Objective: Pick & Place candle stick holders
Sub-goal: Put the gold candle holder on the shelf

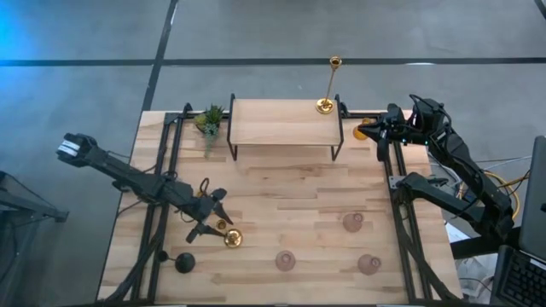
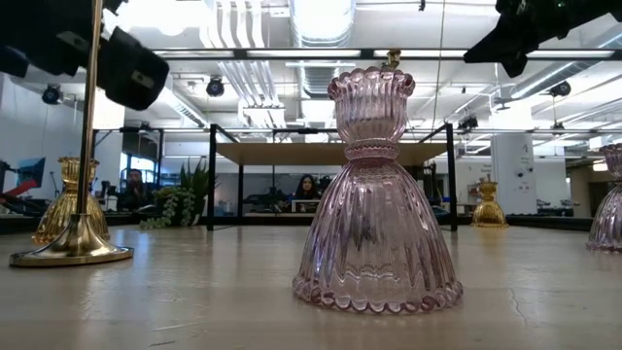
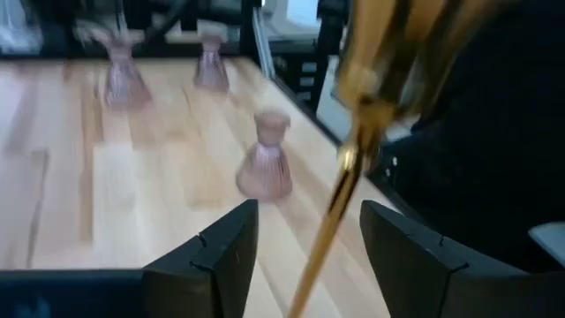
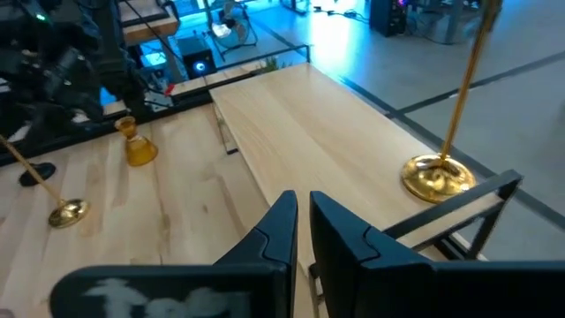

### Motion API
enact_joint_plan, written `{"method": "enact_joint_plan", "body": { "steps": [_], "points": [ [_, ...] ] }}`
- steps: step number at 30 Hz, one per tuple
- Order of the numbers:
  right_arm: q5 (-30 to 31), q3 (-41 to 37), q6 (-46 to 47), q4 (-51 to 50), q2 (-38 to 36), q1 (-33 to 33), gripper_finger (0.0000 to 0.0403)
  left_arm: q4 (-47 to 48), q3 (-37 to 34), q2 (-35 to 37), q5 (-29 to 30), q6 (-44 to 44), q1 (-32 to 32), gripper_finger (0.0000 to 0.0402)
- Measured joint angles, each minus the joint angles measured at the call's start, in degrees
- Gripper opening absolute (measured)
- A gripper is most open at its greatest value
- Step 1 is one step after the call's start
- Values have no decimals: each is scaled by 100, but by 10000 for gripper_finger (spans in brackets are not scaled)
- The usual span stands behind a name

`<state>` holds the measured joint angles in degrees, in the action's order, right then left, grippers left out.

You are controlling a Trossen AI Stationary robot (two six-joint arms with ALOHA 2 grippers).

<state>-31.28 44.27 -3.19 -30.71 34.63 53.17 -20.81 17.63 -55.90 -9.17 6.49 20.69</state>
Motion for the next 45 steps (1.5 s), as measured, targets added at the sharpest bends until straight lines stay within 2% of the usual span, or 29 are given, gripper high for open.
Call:
{"method": "enact_joint_plan", "body": {
  "steps": [4, 12, 13, 18, 22, 25, 29, 32, 34, 36, 41, 45],
  "points": [
    [15, 0, -25, 1, 2, 0, 29, -211, 14, -2, 0, -231, 0, 158],
    [19, 0, -61, 1, 2, 0, 29, -209, 15, -2, 78, -279, 0, 25],
    [24, 0, -83, 1, 2, 0, 29, -195, 32, -2, 126, -245, -5, 20],
    [176, 0, -153, 1, 0, 2, 29, -198, 201, 53, 576, 200, -79, 20],
    [301, 0, -150, 3, 2, 2, 29, -99, 573, 183, 629, 292, -299, 20],
    [301, 0, -149, 3, 2, 2, 29, 405, 1024, 305, 732, 120, -485, 20],
    [299, 0, -150, 6, 2, 2, 29, 1570, 1765, 350, 1388, -141, -880, 20],
    [299, 0, -150, 4, 1, 2, 29, 2331, 2246, 220, 1639, -367, -1347, 20],
    [296, 0, -150, 7, 0, -2, 29, 2706, 2528, 136, 1666, -567, -1734, 20],
    [298, 0, -151, 6, 0, 0, 29, 2518, 2934, 66, 1661, -706, -2152, 20],
    [296, 0, -190, 3, 9, 0, 29, 2741, 3605, -278, 961, -697, -3008, 20],
    [294, 0, -241, 1, 9, 0, 29, 2961, 4203, -479, 881, -963, -3500, 20]
  ]
}}
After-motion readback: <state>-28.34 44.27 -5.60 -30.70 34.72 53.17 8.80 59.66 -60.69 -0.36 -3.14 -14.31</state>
